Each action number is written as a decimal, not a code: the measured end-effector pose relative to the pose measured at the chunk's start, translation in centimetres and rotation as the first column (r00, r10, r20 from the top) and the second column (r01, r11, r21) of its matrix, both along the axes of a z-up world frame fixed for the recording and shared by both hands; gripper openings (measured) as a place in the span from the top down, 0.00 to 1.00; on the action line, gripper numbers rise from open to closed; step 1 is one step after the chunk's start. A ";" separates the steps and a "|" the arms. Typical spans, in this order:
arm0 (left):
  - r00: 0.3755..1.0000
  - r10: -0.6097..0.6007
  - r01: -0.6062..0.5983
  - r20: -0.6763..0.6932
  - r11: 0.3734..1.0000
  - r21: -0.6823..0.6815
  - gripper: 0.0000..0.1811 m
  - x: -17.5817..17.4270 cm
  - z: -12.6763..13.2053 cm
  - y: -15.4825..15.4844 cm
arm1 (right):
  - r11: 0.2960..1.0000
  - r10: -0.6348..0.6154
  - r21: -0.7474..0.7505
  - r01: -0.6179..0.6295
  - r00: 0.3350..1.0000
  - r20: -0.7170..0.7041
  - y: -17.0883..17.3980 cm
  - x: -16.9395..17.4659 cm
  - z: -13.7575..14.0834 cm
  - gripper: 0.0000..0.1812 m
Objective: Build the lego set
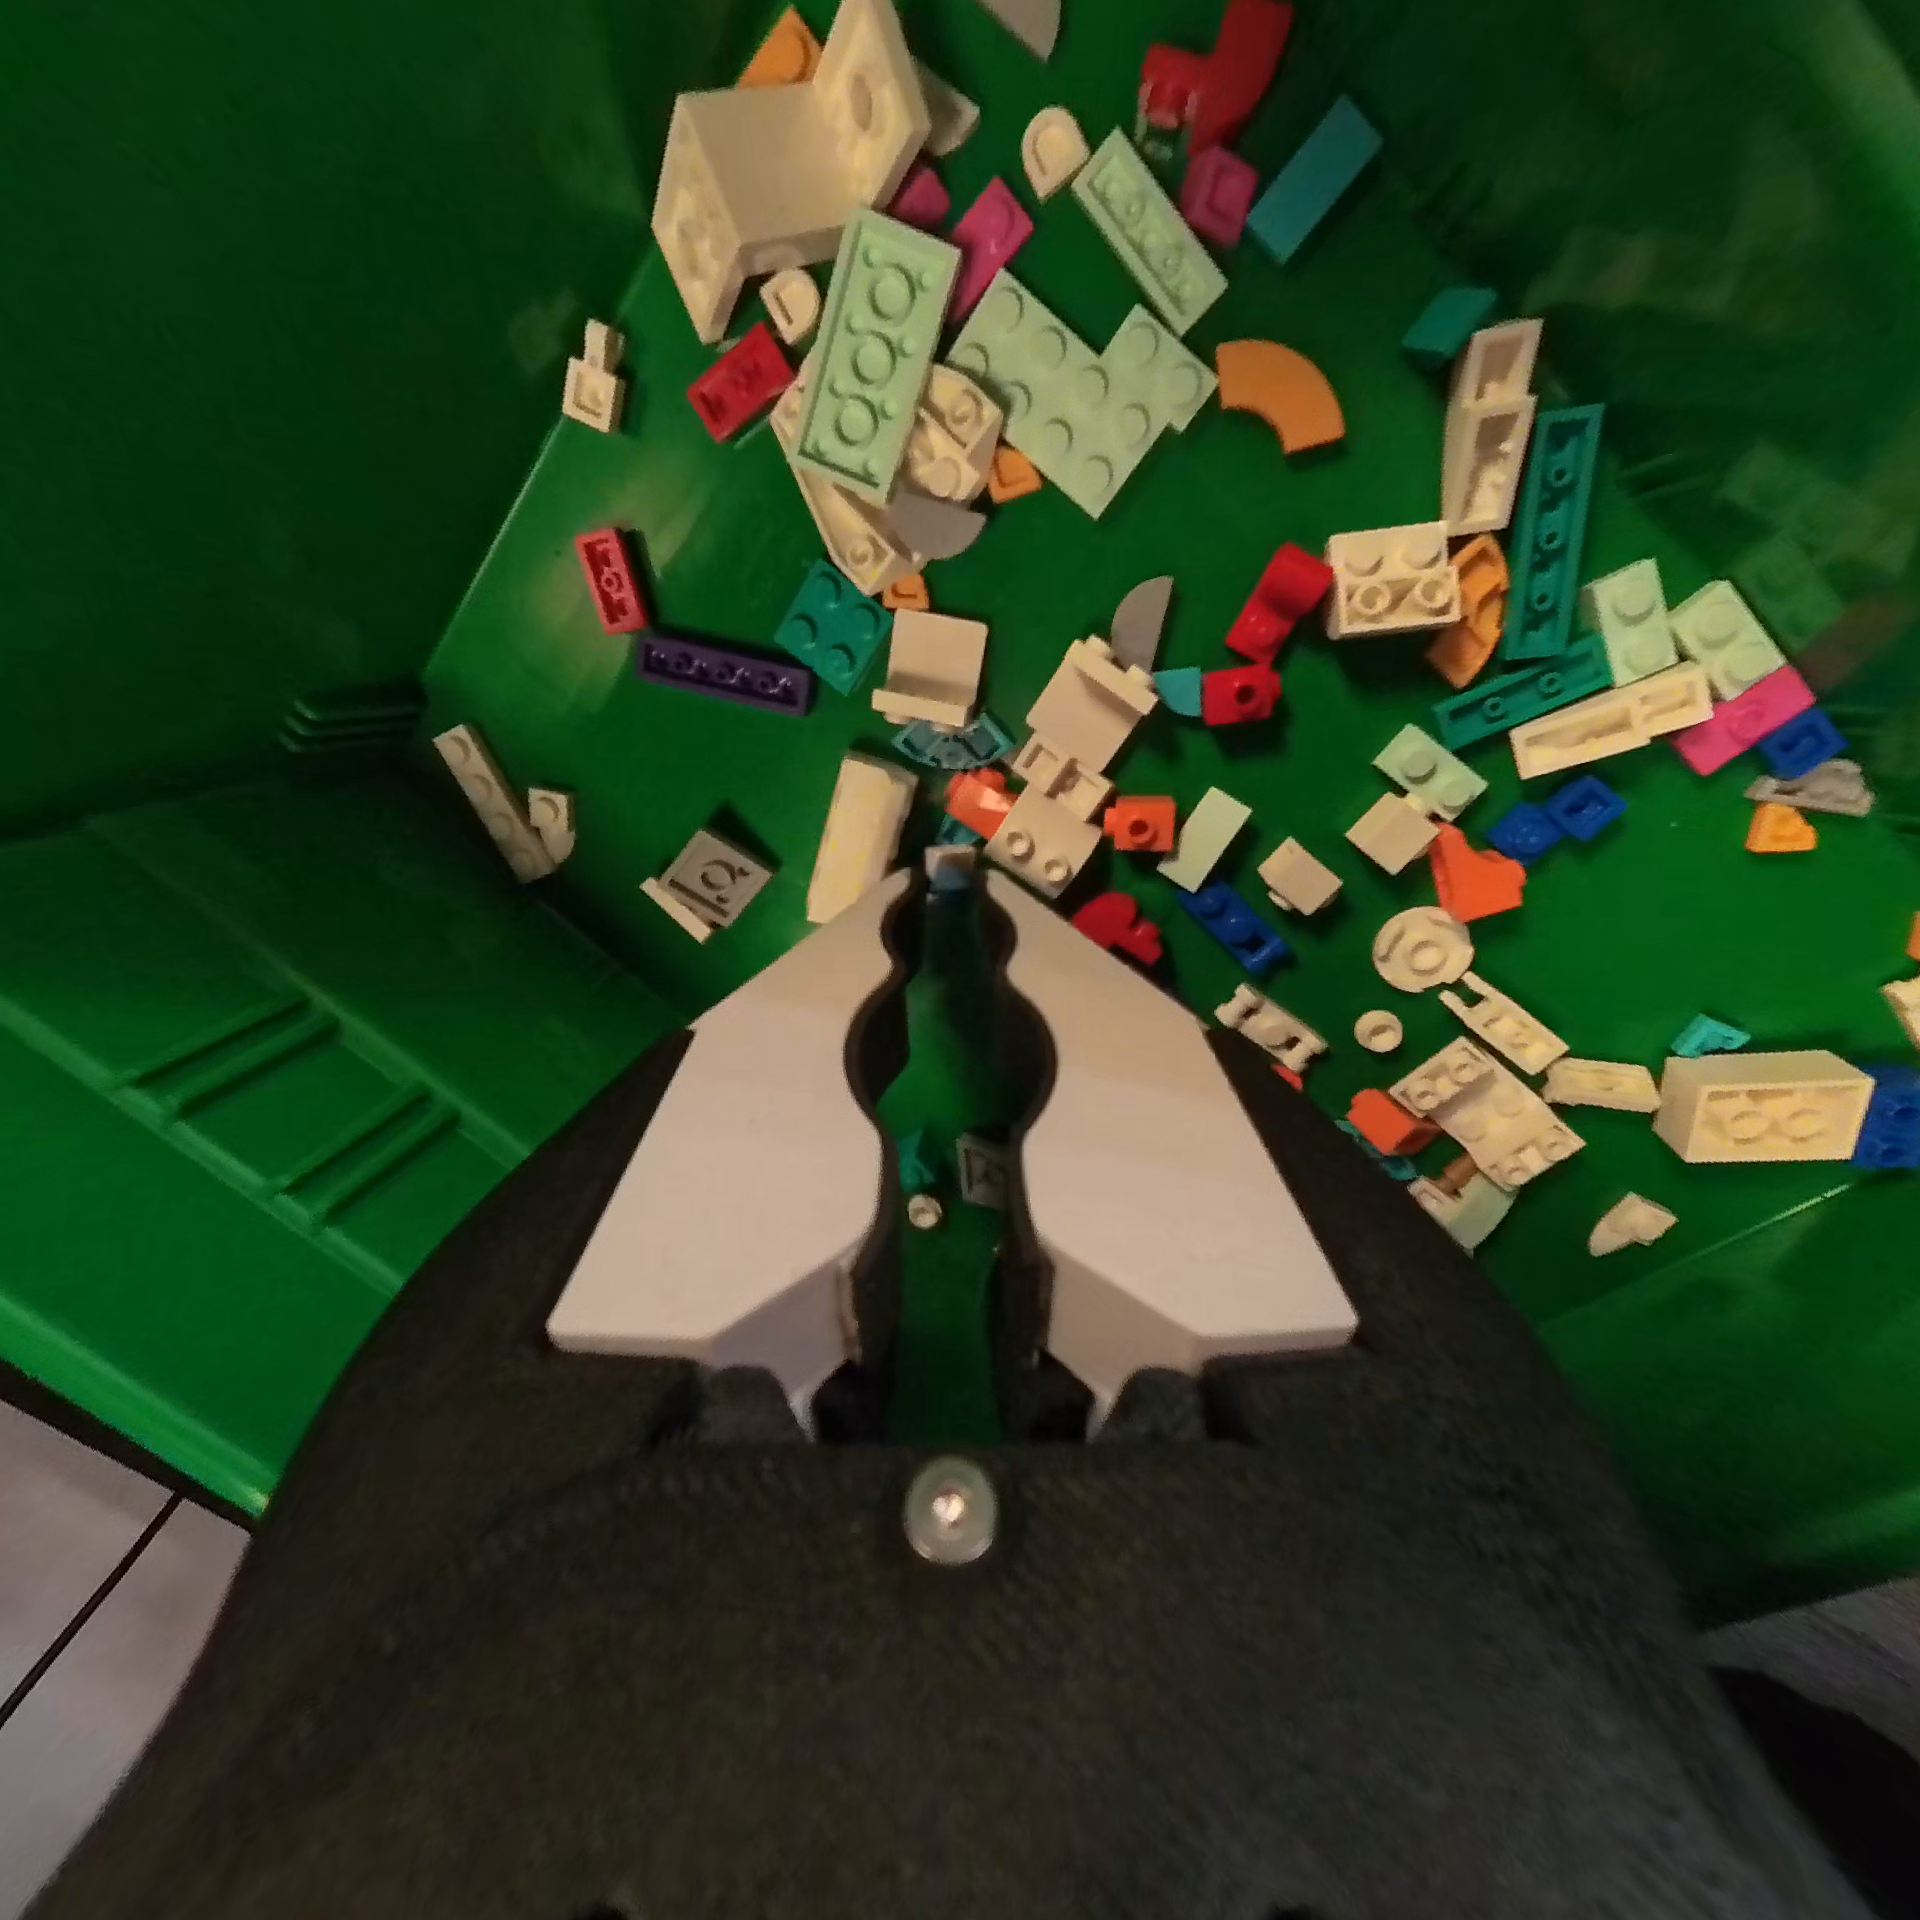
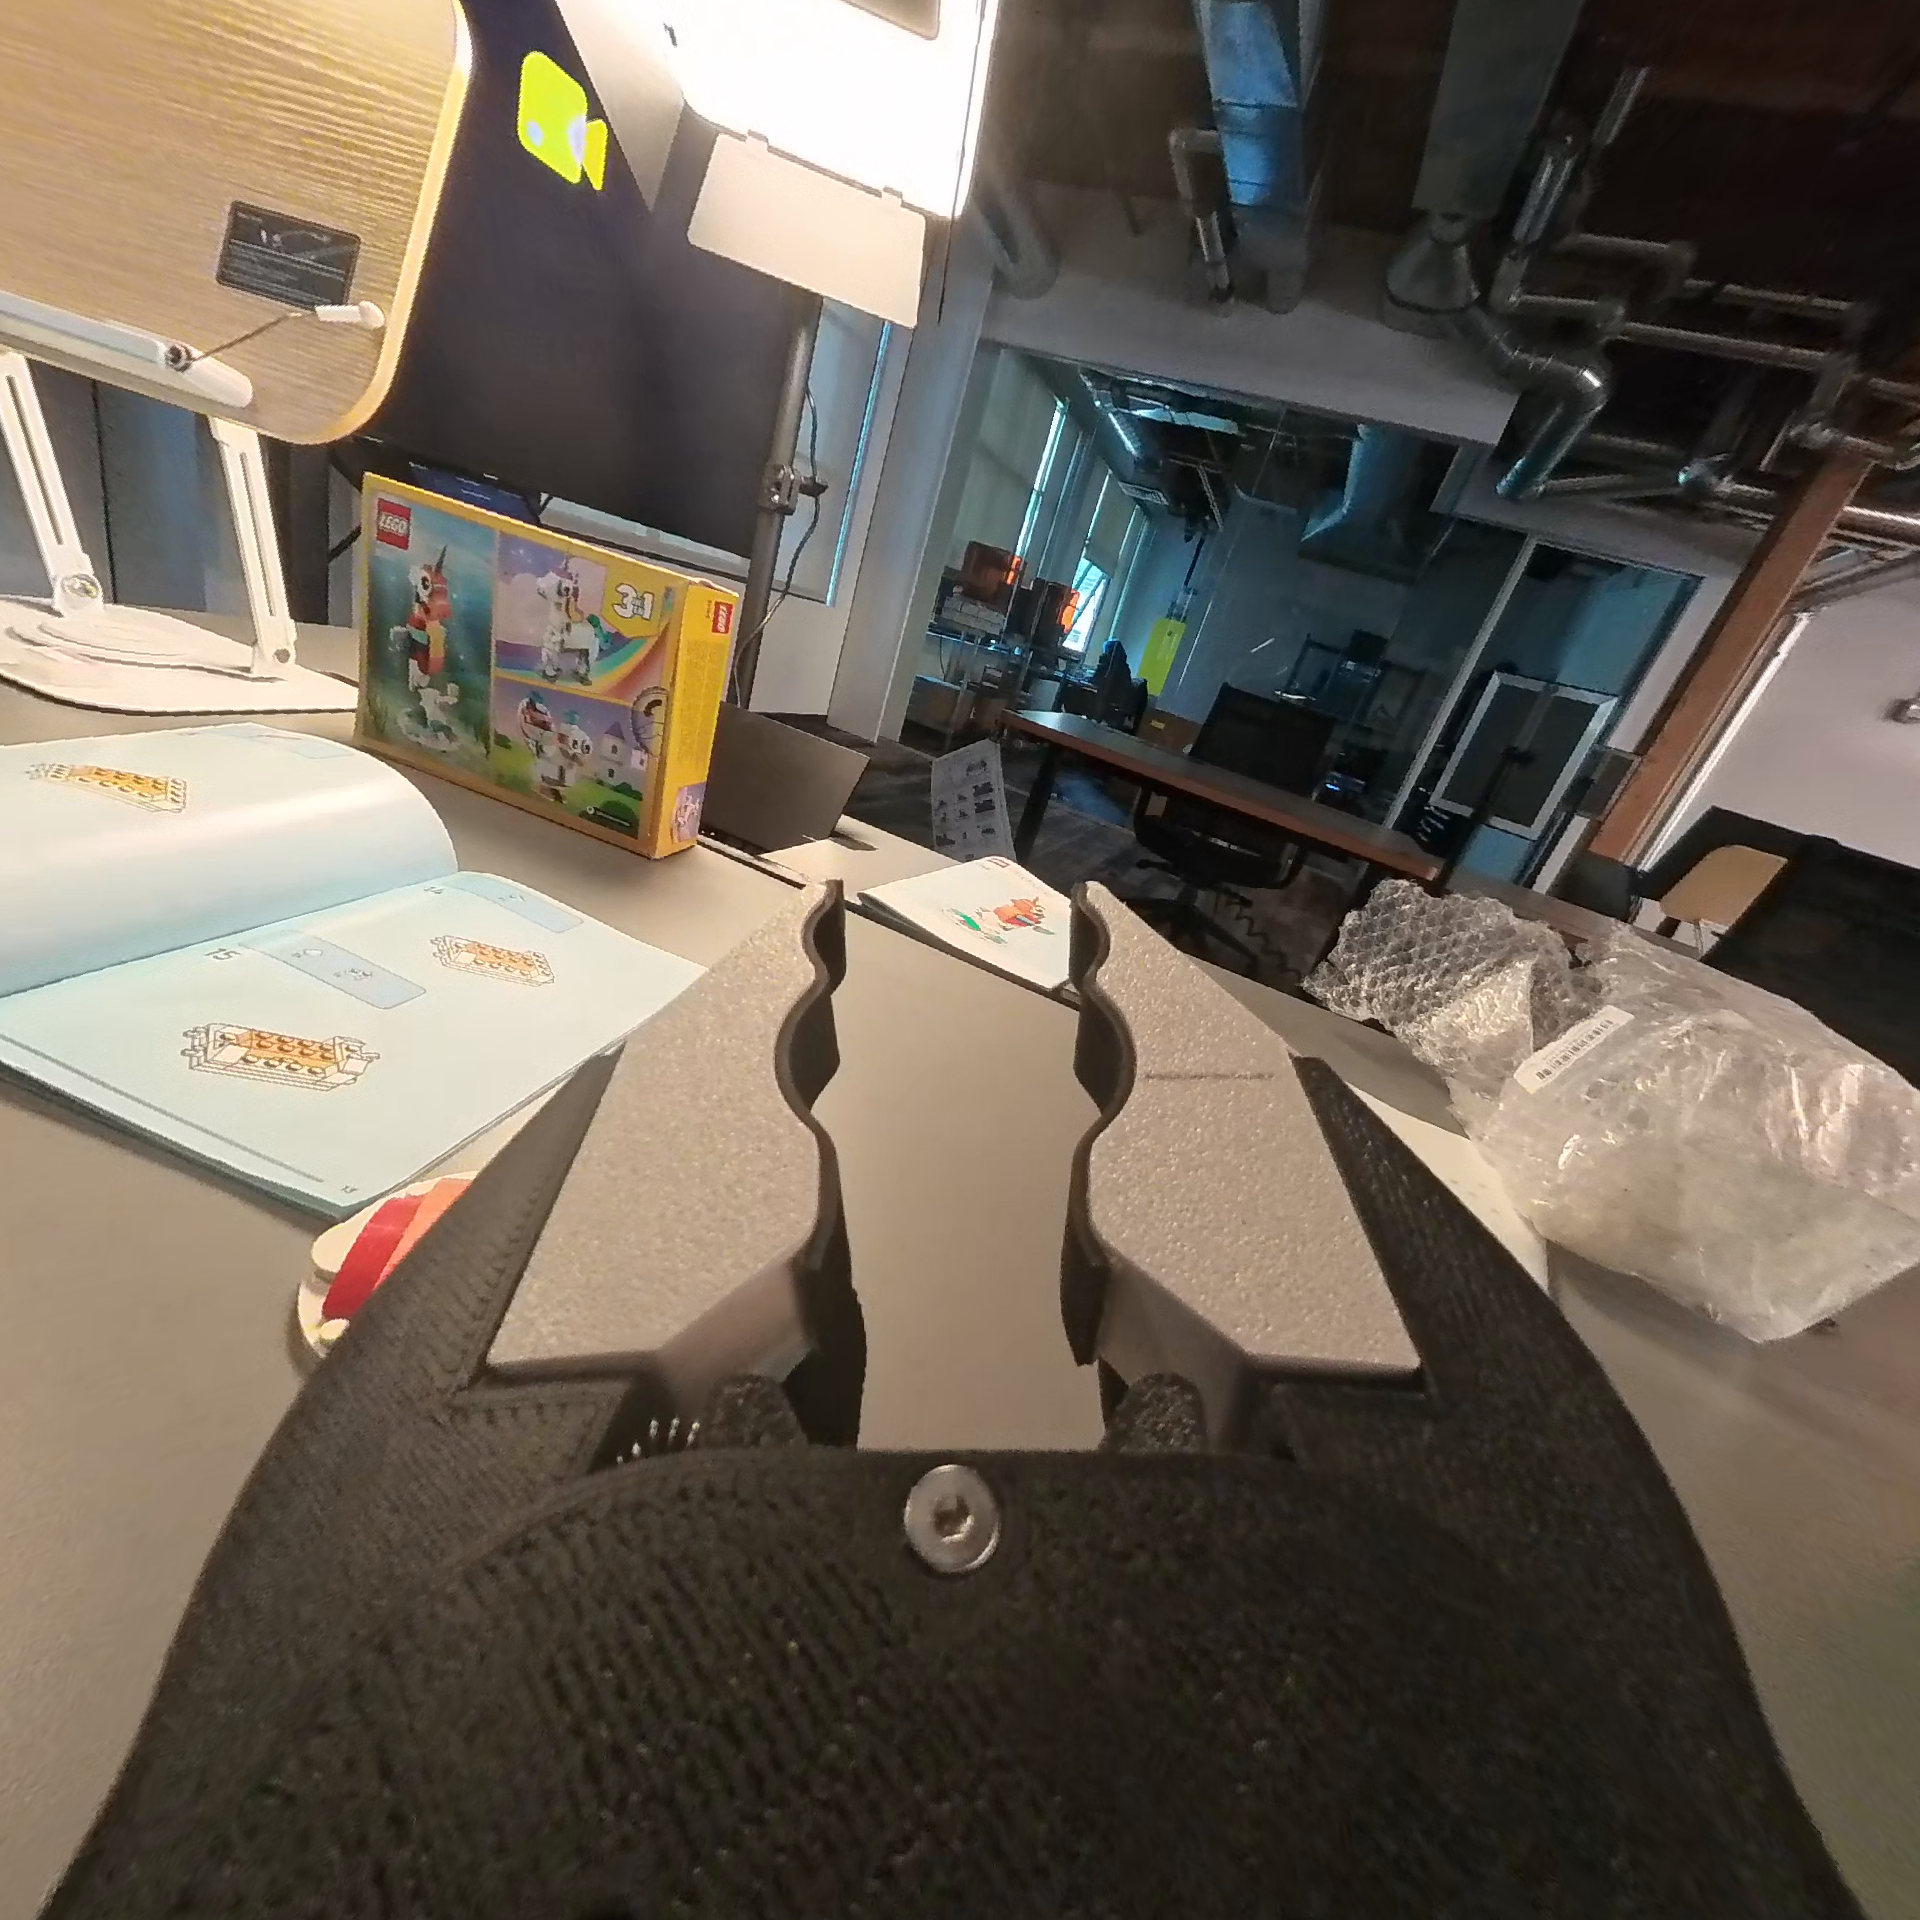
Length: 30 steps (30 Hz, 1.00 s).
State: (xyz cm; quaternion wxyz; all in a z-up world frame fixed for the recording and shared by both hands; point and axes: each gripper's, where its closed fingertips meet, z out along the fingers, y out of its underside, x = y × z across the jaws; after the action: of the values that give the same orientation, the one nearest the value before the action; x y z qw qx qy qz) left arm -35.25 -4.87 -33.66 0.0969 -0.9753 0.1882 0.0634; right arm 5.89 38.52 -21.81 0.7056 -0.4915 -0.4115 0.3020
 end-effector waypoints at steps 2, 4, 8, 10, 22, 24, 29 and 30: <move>1.000 0.004 -0.004 -0.012 1.000 -0.001 0.96 0.0 0.0 -0.2 | 1.000 0.001 0.000 -0.001 1.000 0.000 0.0 0.0 0.0 0.77; 1.000 0.008 -0.008 -0.028 1.000 -0.003 0.96 -0.1 0.0 -0.6 | 1.000 0.002 0.000 -0.002 1.000 0.000 0.0 0.0 0.0 0.77; 0.999 0.020 -0.020 -0.032 1.000 -0.011 0.96 0.1 0.0 -1.4 | 1.000 0.004 0.000 -0.004 1.000 0.000 0.0 0.0 0.0 0.77; 0.999 0.026 -0.026 -0.047 1.000 -0.001 0.96 0.0 0.3 -1.7 | 1.000 0.007 0.000 -0.007 1.000 0.000 -0.1 0.0 0.0 0.77; 0.990 -0.017 0.071 -0.138 0.915 0.397 0.96 5.8 9.3 1.2 | 0.998 0.057 0.031 -0.059 0.998 0.039 -1.1 -0.8 -0.4 0.77; 0.990 -0.016 0.079 -0.143 0.893 0.443 0.96 8.2 11.2 2.0 | 0.992 0.094 0.072 -0.101 0.992 0.086 -2.1 -1.6 -0.7 0.77; 0.989 -0.095 0.145 -0.114 0.796 0.588 0.96 17.4 15.1 5.9 | 0.964 0.205 0.139 -0.226 0.967 0.151 -4.8 -2.8 -1.3 0.77; 0.988 -0.133 0.152 -0.078 0.764 0.627 0.96 19.8 15.2 7.1 | 0.959 0.222 0.147 -0.243 0.964 0.145 -5.2 -2.8 -1.1 0.77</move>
State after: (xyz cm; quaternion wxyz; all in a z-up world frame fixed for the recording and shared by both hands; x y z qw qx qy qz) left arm -15.47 2.23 -18.41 0.4201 -0.8681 0.2307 0.1292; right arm 3.11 33.35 -22.93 0.6753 -0.3986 -0.5340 0.3161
